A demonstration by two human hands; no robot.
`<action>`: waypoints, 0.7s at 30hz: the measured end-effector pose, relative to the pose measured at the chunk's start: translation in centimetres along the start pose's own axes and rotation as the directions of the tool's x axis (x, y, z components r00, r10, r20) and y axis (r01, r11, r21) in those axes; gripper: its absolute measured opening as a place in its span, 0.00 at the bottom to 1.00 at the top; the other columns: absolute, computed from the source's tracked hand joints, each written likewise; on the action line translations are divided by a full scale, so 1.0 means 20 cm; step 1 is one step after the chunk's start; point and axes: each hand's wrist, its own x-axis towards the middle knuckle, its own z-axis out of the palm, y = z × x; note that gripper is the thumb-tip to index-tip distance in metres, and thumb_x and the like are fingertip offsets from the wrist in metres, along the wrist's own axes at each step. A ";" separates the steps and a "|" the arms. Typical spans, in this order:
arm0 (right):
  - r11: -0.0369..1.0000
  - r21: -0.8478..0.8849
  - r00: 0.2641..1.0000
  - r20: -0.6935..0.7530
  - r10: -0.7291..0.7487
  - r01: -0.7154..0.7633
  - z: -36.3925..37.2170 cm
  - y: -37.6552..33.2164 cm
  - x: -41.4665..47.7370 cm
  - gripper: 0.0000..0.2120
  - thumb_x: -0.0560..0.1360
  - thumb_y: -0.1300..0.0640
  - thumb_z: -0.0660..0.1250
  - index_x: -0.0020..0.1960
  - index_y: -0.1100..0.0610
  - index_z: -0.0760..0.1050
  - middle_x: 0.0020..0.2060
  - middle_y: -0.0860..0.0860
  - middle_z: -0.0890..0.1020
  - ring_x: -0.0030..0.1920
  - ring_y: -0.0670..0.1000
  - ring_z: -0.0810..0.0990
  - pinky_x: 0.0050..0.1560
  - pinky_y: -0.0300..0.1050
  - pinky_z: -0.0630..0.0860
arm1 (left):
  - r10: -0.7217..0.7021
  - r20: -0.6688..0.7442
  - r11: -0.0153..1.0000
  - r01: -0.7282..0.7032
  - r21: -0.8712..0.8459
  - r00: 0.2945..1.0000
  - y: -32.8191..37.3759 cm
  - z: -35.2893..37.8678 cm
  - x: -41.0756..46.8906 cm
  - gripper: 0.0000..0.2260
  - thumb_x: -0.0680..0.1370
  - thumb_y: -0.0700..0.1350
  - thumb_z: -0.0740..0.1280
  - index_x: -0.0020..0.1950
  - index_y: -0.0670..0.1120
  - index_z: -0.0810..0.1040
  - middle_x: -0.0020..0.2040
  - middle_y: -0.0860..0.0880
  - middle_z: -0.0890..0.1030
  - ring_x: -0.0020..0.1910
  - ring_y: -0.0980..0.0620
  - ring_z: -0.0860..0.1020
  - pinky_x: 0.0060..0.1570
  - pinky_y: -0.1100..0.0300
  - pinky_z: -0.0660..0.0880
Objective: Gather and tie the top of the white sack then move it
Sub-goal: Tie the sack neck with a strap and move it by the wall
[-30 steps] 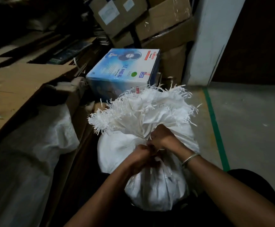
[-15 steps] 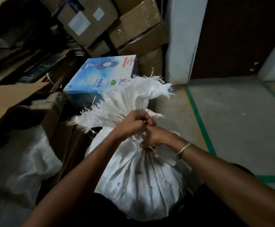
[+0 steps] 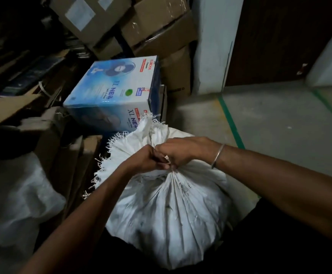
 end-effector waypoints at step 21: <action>0.901 0.415 0.012 -0.908 0.420 -0.129 0.56 -0.07 -0.28 0.25 0.70 0.55 0.80 0.59 0.65 0.73 0.58 0.61 0.75 0.61 0.59 0.75 0.66 0.53 0.72 | -0.190 -0.229 0.969 0.145 -0.199 0.955 -0.11 0.20 0.00 0.03 0.68 0.44 0.78 0.36 0.51 0.88 0.35 0.44 0.86 0.35 0.55 0.78 0.40 0.58 0.72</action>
